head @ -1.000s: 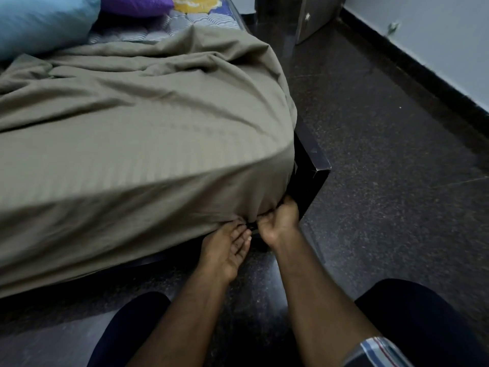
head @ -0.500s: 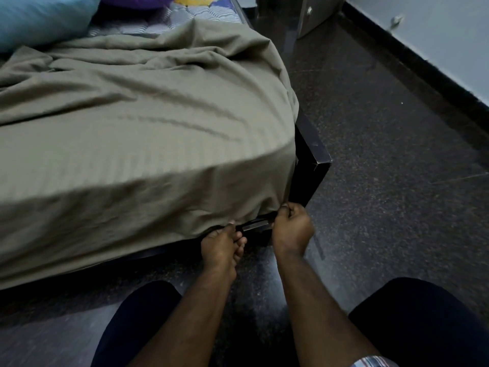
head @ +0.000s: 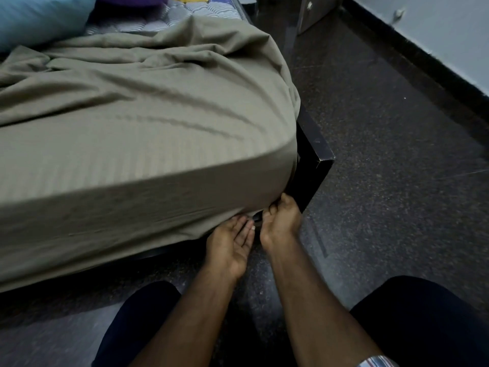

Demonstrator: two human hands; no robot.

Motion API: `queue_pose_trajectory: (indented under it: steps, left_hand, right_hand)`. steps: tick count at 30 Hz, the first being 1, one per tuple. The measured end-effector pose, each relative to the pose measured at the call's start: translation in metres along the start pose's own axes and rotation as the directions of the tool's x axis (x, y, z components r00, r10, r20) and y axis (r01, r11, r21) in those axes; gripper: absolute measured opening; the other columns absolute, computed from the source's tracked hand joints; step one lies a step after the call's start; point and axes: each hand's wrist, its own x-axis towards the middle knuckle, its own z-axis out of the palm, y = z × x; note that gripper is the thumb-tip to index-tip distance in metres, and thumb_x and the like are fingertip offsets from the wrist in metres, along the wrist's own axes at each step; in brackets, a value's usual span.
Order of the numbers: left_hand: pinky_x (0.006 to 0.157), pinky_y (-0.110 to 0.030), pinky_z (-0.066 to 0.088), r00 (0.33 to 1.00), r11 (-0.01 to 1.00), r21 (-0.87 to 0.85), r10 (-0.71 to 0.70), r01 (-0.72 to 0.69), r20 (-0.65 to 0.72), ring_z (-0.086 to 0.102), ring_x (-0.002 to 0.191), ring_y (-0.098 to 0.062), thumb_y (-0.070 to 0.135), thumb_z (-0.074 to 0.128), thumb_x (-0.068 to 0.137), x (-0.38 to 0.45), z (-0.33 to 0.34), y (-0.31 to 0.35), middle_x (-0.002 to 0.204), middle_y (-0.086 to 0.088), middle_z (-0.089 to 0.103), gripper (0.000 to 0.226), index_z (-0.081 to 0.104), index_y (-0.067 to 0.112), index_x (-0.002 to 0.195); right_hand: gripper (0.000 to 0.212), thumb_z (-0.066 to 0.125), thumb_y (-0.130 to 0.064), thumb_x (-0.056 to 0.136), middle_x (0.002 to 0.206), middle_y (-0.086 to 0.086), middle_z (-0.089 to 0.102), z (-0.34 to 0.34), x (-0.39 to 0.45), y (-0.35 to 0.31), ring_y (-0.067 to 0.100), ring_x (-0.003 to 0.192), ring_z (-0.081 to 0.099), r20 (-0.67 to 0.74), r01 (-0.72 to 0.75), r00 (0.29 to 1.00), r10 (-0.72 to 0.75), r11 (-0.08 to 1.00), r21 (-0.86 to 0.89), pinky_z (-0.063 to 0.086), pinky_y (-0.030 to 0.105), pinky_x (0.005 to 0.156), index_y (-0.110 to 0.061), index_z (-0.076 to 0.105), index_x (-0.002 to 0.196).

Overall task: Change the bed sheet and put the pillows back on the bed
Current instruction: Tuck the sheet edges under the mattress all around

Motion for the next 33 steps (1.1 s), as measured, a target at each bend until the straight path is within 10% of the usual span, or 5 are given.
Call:
queue_pose_trajectory:
  steps: [12,17,25,33]
  left_hand:
    - [0.118,-0.054,0.030,0.997,0.857,-0.516,-0.022,-0.018,-0.070,0.041,0.139,-0.039,0.050,0.024,0.100,0.006,0.034,0.019,0.147,-0.024,0.047,0.069,0.045,-0.002,0.140]
    - [0.113,-0.052,0.037,0.998,0.832,-0.552,0.021,-0.055,-0.068,0.055,0.120,-0.035,0.053,0.028,0.098,0.009,0.042,0.016,0.128,-0.018,0.060,0.062,0.059,0.003,0.119]
    - [0.081,-0.037,0.053,0.991,0.988,-0.152,-0.024,0.004,-0.132,0.067,0.098,-0.029,0.038,0.028,0.104,0.005,-0.001,0.016,0.113,-0.019,0.068,0.051,0.060,0.000,0.114]
    - [0.055,-0.021,0.025,0.993,0.956,-0.294,-0.016,-0.019,-0.115,0.052,0.055,-0.010,0.016,0.035,0.094,0.019,0.015,0.004,0.073,0.000,0.063,0.021,0.054,0.016,0.087]
  right_hand:
    - [0.023,0.041,-0.013,0.099,0.109,0.008,0.068,0.001,-0.001,-0.009,0.022,0.105,0.063,0.034,-0.121,0.992,0.119,0.990,0.066,0.047,0.038,0.102,-0.014,0.064,0.096]
    - [0.028,0.043,-0.031,0.103,0.124,0.016,0.063,-0.003,-0.014,-0.006,0.027,0.118,0.060,-0.037,-0.140,0.990,0.137,0.986,-0.090,0.045,0.037,0.108,-0.012,0.064,0.106]
    - [0.049,0.039,-0.049,0.097,0.117,0.016,0.069,0.008,0.005,-0.009,0.032,0.116,0.059,0.174,-0.386,0.914,0.366,0.918,0.093,0.044,0.045,0.102,-0.014,0.067,0.116]
    - [0.042,0.046,-0.035,0.100,0.126,0.016,0.064,-0.012,-0.011,-0.012,0.031,0.118,0.061,0.072,-0.326,0.943,0.325,0.945,0.009,0.046,0.044,0.105,-0.008,0.059,0.130]
